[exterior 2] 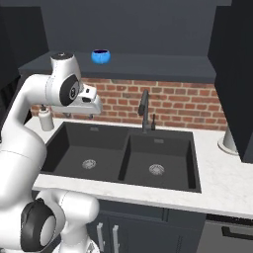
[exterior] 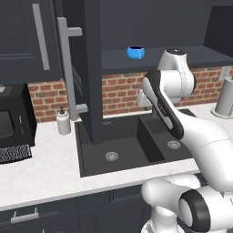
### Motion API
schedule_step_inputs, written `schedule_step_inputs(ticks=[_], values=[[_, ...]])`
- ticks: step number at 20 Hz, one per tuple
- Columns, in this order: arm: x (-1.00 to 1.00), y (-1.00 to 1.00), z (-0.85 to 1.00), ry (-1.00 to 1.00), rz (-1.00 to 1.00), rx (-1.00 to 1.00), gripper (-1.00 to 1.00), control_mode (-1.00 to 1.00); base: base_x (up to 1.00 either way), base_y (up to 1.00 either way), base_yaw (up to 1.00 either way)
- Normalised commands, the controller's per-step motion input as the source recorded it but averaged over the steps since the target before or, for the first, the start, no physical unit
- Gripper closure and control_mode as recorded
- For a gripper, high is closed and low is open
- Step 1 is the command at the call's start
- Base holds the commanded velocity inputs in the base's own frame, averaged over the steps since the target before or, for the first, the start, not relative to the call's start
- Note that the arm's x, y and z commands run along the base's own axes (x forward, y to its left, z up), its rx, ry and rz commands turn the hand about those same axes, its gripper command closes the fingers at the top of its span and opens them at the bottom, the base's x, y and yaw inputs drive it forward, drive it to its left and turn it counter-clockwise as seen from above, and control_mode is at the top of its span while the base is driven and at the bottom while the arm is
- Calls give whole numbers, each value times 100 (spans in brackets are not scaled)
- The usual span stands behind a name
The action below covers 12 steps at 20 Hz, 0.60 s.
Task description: Gather all objects into one cabinet and sort the glasses and bowls to opposite sides.
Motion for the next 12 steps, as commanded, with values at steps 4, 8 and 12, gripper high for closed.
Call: schedule_step_inputs(ticks=[4,8,12], values=[[23,0,25,0,-2,0,-100,-100,0,0,0],[33,0,87,-13,-4,0,-100,-100,0,0,0],[29,0,88,-23,-3,0,-100,-100,0,0,0]])
